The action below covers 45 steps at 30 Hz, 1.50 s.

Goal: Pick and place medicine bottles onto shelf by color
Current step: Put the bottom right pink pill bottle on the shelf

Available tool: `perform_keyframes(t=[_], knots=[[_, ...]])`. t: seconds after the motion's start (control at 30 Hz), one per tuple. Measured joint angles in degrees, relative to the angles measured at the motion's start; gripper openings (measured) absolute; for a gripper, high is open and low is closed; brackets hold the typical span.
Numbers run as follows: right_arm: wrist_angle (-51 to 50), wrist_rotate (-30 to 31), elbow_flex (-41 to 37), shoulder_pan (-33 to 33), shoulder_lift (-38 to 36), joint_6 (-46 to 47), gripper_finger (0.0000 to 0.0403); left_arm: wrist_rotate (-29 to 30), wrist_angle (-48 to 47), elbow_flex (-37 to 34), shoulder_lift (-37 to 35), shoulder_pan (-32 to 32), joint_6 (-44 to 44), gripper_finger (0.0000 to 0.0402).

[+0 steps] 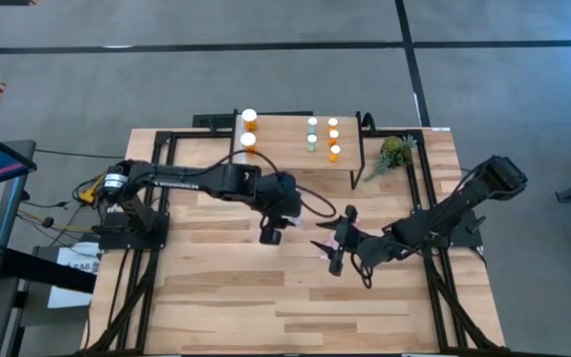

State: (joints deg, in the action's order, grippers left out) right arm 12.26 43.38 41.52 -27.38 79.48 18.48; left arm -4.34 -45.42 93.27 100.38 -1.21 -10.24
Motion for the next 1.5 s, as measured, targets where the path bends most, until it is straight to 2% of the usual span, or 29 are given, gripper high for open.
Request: perform_keyframes(t=[0.27, 0.43, 0.67, 0.9, 1.17, 1.33, 1.5], knots=[[-2.87, 0.02, 0.0, -0.92, -5.25, 1.14, 0.0258, 6.94, -12.47, 5.47, -0.09, 4.09, -0.95, 0.0103], [-3.07, 0.05, 0.0, -0.43, -6.16, 0.94, 0.0258, 7.47, -17.98, 12.5, -0.13, 7.96, -2.96, 0.0113], [-3.84, 0.16, -0.02, -0.22, -5.07, 1.44, 0.0258, 8.08, -21.03, 18.63, -0.12, 13.51, -5.25, 0.0118], [-3.94, 0.17, 0.0, -0.02, -5.57, 0.39, 0.0258, 8.05, -21.21, 19.56, -0.04, 19.39, -8.66, 0.0118], [-4.36, 0.15, 0.0, 4.59, -7.5, -8.95, 0.0258, 8.06, -20.53, 19.56, -0.02, 27.13, -12.44, 0.0119], [-3.99, -0.12, 0.0, 7.61, -9.15, -11.03, 0.0258, 6.95, -21.16, 19.56, 0.0, 29.57, -9.97, 0.0119], [-3.08, -4.86, 0.0, 7.85, -11.03, -11.02, 0.0258, 4.77, -20.38, 19.56, 0.0, 29.11, -6.92, 0.0119]])
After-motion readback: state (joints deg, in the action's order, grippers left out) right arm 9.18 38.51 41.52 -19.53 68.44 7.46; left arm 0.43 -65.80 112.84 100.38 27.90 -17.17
